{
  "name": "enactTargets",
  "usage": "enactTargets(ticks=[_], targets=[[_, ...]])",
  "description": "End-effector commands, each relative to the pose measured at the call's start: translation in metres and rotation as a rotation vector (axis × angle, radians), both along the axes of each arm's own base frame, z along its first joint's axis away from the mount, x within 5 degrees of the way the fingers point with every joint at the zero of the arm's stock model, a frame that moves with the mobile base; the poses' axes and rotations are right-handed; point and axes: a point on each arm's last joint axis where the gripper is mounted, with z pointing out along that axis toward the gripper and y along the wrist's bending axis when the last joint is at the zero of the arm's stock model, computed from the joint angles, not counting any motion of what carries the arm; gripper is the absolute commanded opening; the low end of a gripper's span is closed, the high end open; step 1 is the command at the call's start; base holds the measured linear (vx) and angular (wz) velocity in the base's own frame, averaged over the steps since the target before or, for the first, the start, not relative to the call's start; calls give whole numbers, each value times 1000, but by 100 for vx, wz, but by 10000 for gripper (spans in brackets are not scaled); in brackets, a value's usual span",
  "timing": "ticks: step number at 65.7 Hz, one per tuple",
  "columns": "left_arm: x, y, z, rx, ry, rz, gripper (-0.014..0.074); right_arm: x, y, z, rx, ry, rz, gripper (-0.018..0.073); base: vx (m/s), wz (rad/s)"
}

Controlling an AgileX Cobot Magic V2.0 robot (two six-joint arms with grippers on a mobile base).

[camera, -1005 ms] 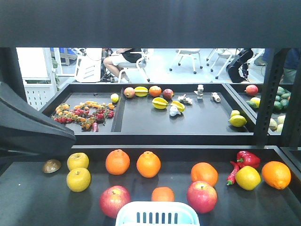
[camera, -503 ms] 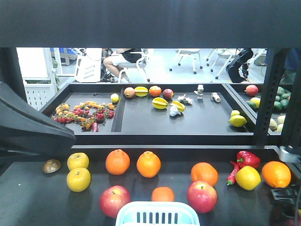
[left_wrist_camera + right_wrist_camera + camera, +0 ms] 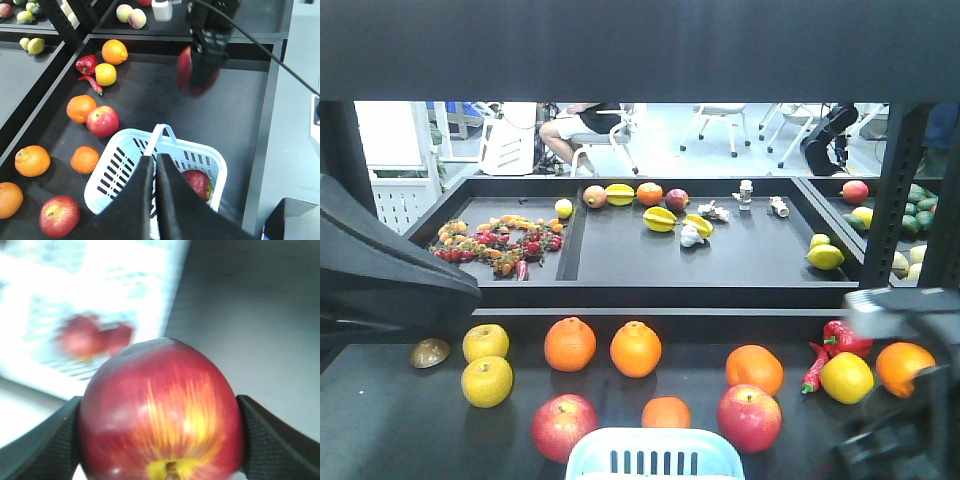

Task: Pick three apples into basket with both arms
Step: 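Carry the third apple over the basket and open the right gripper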

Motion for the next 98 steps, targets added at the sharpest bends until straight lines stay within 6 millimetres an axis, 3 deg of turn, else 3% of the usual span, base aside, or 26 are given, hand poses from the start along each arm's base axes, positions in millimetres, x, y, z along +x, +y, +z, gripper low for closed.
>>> enactTargets(ticks=[1, 15, 23, 34, 51, 65, 70, 78, 93, 98], targets=[[-10, 2, 13, -71, -39, -10, -8, -3, 28, 12, 92, -91, 68, 396, 0, 0], [-10, 2, 13, -71, -39, -10, -8, 9, 86, -16, 160, -41, 192, 396, 0, 0], [-10, 2, 13, -71, -39, -10, -8, 19, 109, -33, 159, -55, 219, 398, 0, 0], [-10, 2, 13, -71, -39, -10, -8, 30, 120, -51, 157, -32, 209, 463, 0, 0], [-10, 2, 13, -71, -39, -10, -8, 37, 124, -62, 156, -2, 154, 660, 0, 0], [-10, 2, 13, -71, -39, -10, -8, 37, 124, -62, 164, 4, 143, 673, 0, 0], [-10, 2, 13, -71, -39, -10, -8, 35, 124, -62, 170, 29, 135, 640, 0, 0], [-10, 2, 13, -71, -39, -10, -8, 29, 120, -53, 165, 45, 148, 489, 0, 0], [-10, 2, 13, -71, -39, -10, -8, 5, 96, -2, 121, -62, 190, -6, 0, 0], [-10, 2, 13, -71, -39, -10, -8, -3, 78, 13, 52, -120, 127, -10, 0, 0]])
